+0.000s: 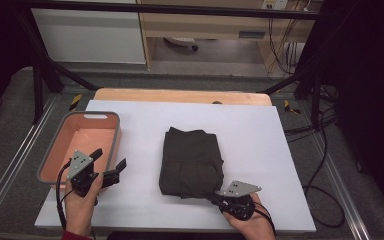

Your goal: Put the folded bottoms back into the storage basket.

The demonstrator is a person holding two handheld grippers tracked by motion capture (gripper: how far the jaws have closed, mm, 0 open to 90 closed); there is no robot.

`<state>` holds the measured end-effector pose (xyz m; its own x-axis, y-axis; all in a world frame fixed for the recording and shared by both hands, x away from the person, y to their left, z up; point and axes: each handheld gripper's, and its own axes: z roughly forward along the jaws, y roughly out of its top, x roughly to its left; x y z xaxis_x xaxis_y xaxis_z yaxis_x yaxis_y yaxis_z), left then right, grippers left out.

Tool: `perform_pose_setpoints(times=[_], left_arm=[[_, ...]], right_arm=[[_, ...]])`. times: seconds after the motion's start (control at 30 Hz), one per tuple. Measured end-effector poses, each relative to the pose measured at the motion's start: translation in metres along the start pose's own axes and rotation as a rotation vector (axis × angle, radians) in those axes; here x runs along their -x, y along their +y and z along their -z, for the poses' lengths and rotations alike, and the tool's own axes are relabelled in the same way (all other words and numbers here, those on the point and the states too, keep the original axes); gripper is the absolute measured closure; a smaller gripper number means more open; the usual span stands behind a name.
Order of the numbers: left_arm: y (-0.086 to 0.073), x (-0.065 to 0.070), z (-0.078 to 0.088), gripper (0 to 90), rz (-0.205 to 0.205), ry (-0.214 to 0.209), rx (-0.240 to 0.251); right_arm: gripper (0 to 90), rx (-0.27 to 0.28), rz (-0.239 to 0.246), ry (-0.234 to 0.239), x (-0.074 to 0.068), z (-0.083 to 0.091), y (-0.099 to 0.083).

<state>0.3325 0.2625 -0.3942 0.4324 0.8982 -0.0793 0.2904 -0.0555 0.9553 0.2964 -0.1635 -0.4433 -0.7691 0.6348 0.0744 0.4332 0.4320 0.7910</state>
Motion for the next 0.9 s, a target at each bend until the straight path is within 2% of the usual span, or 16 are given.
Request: perform_pose_setpoints(times=[0.1, 0.23, 0.37, 0.47, 0.6, 0.7, 0.8, 0.9], left_arm=[[0.0, 0.0, 0.001, 7.7, 0.0, 0.001, 0.001], [0.0, -0.001, 0.0, 7.7, 0.001, 0.002, 0.0], [0.0, 0.0, 0.0, 7.7, -0.002, 0.002, 0.0], [-0.001, 0.001, 0.0, 7.7, -0.003, 0.002, -0.002], [-0.001, 0.001, -0.001, 7.7, -0.005, 0.001, -0.004], [-0.001, 0.001, -0.001, 7.7, -0.005, 0.002, -0.004], [-0.001, 0.001, 0.0, 7.7, -0.004, 0.002, -0.003], [-0.001, 0.001, 0.0, 7.7, -0.002, 0.001, -0.002]], right_arm=[[60.1, -0.003, -0.014, -0.013, 0.0, 0.001, -0.001], [37.1, -0.002, -0.036, -0.068, 0.001, 0.01, -0.005], [23.1, 0.046, -0.034, -0.118, 0.004, 0.02, -0.003], [17.9, 0.08, -0.021, -0.126, 0.004, 0.023, 0.006], [14.0, 0.109, 0.019, -0.137, 0.001, 0.022, 0.021], [12.7, 0.118, 0.044, -0.128, -0.001, 0.016, 0.032], [12.3, 0.117, 0.071, -0.108, -0.004, 0.008, 0.039], [13.7, 0.085, 0.08, -0.101, -0.004, -0.004, 0.039]])
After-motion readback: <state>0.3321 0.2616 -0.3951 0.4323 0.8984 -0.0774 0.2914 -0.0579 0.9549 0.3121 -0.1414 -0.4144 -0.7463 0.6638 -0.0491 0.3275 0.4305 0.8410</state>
